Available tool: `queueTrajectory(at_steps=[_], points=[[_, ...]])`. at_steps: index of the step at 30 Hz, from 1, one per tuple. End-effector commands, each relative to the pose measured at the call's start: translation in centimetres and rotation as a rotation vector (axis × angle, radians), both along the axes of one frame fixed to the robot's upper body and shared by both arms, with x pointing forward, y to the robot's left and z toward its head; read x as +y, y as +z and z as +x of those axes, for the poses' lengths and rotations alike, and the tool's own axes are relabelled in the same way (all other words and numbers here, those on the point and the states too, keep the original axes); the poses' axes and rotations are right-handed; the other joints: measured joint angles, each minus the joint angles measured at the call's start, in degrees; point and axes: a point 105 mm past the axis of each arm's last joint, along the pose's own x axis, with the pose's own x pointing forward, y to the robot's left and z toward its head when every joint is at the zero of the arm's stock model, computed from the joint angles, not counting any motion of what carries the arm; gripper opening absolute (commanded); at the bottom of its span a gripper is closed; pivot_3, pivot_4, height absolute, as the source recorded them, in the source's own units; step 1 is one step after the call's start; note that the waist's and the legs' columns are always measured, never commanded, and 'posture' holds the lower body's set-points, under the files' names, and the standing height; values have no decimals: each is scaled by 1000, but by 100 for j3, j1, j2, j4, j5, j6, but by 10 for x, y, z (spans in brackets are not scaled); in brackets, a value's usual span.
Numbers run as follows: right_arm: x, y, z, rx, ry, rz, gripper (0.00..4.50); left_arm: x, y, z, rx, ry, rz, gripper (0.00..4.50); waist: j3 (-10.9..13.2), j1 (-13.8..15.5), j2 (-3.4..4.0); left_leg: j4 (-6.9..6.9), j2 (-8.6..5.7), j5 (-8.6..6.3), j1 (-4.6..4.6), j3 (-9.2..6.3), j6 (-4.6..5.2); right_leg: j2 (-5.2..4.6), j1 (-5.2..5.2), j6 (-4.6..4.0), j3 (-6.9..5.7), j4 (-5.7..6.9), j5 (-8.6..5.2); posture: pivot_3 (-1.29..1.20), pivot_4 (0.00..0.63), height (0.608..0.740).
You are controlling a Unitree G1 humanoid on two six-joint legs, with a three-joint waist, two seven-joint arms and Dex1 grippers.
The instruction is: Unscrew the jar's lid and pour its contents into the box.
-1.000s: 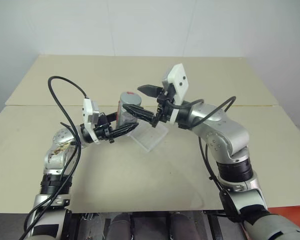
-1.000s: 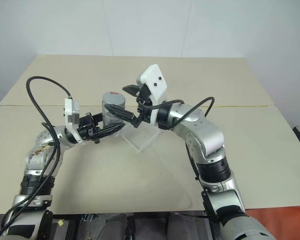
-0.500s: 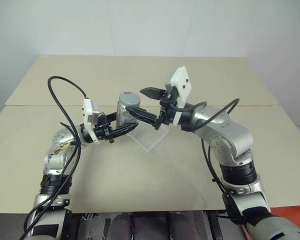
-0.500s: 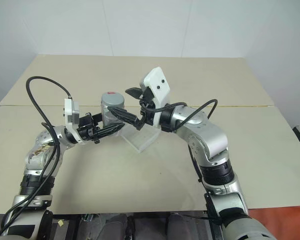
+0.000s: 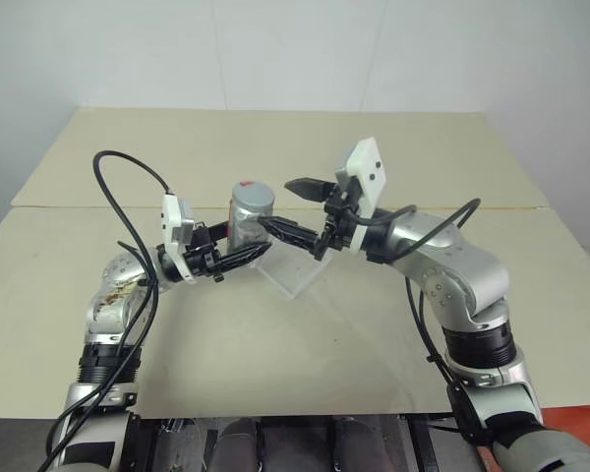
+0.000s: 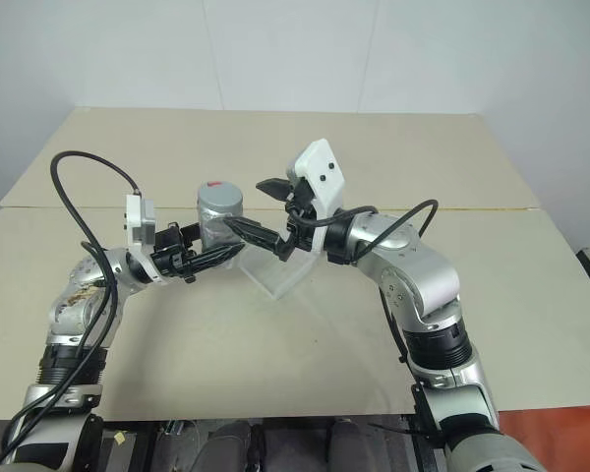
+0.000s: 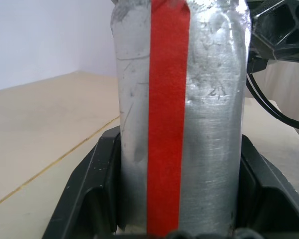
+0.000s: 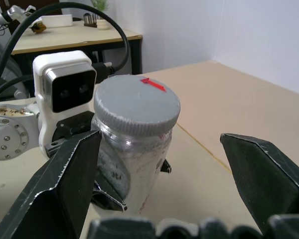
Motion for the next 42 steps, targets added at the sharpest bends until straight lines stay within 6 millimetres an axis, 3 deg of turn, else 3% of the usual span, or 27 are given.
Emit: queueTrajectory(at_steps=[1,9,19,27,34,42], points=[[-7,13,-6,-50,7,26,4445,2,13,-5,-60,-4,-11,2394,0,0,0,0,0,0,0,0,0,0,0,0,0,0,0,0,150,740],[-2,23,-25,-65,134,56,4445,2,13,-5,-58,-6,-11,2394,0,3,0,0,0,-1,-1,-1,2,0,0,0,0,-2,0,0,150,740],[25,32,1,-71,53,84,4445,0,13,-5,-61,-17,-9,2394,0,-6,0,0,1,0,1,0,-1,1,-1,0,0,3,0,0,150,740],[37,32,8,-68,60,81,4445,1,14,-7,-65,-11,-8,2394,0,-1,0,-1,-1,1,-1,1,-2,-1,-1,0,-1,0,0,0,150,740],[31,29,14,-53,26,84,4445,2,14,-7,-67,-5,-9,2394,0,0,0,0,0,1,-1,1,-2,0,-2,0,-1,1,0,0,150,740],[18,22,9,-49,9,72,4445,2,13,-6,-64,-7,-7,2394,0,0,0,0,0,1,-1,1,-2,-1,-1,0,-1,1,0,0,150,740]])
